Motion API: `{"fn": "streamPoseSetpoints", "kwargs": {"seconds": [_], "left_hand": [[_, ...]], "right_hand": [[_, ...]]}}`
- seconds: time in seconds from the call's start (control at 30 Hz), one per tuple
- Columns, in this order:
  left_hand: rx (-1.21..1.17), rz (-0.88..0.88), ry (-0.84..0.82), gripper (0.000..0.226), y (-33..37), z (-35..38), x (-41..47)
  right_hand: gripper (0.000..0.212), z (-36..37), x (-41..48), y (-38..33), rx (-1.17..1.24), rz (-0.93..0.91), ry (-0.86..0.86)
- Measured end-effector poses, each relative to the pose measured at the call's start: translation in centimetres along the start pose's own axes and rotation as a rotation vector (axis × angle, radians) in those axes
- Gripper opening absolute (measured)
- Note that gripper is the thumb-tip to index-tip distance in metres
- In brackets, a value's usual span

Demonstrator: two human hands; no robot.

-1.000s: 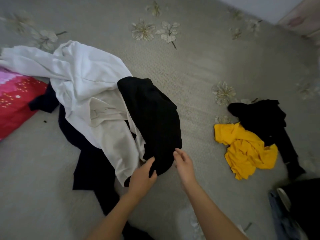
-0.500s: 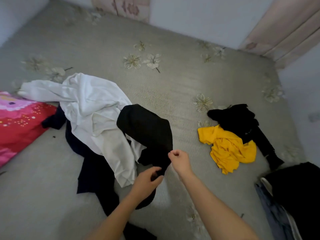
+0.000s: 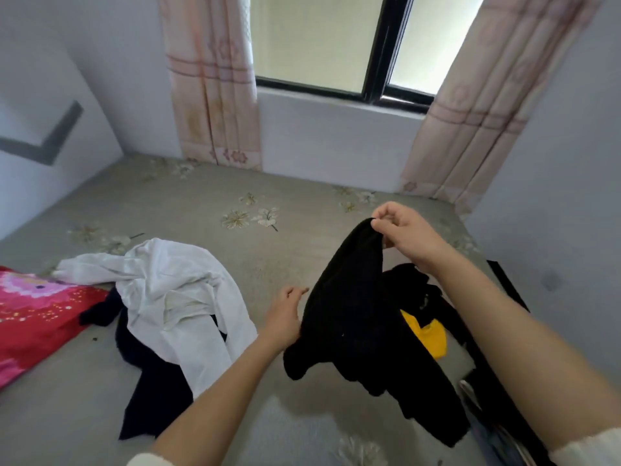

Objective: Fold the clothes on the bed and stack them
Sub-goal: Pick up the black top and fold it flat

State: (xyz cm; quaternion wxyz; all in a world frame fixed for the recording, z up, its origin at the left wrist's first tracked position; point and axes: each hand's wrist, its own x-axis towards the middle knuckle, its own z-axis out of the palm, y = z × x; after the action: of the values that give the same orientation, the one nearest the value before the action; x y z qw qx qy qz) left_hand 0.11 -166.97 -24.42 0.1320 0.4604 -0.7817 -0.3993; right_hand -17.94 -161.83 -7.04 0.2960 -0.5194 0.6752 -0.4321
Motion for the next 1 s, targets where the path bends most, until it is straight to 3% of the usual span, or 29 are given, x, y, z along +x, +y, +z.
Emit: {"fn": "streamPoseSetpoints", "kwargs": {"seconds": [0.07,0.17,0.23,0.33,0.53,0.67,0.77,0.87,1.0], "left_hand": [[-0.040,0.023,0.003,0.010,1.1,0.9,-0.3],[-0.207,0.019,0.011,0.021,3.8,0.7,-2.1],[-0.250,0.027,0.062,0.012,4.7,-0.3,-2.8],[-0.334,0.044,0.142,0.017,5.6,-3.0,-3.3],[-0.222,0.192,0.277,0.012,7.5,-10.3,-4.5],[-0.007,0.333,0.326,0.011,8.5,-14.3,-5.7],[0.081,0.418,0.329,0.023,8.7,-15.9,-7.2],[0.092,0.418,0.283,0.025,8.9,-17.1,-8.9],[0.102,0.343,0.283,0.011,8.9,-17.6,-7.6]], "right_hand": [[0.028,-1.9,-1.0,-1.8,0.030,-0.057,-0.035],[0.027,-4.3,-2.2,-3.2,0.044,-0.089,-0.049],[0.026,-6.2,-2.9,-3.2,0.040,-0.078,-0.025],[0.026,-9.1,-3.8,-2.1,0.037,-0.046,0.051],[0.026,-11.2,-5.5,1.0,0.033,0.011,0.100],[0.026,-10.8,-6.0,1.9,0.070,-0.001,0.108],[0.025,-10.2,-6.5,1.4,0.102,-0.014,0.092],[0.024,-9.8,-7.3,0.9,0.158,-0.016,0.078],[0.024,-8.7,-6.6,1.1,0.192,-0.009,0.157]]}}
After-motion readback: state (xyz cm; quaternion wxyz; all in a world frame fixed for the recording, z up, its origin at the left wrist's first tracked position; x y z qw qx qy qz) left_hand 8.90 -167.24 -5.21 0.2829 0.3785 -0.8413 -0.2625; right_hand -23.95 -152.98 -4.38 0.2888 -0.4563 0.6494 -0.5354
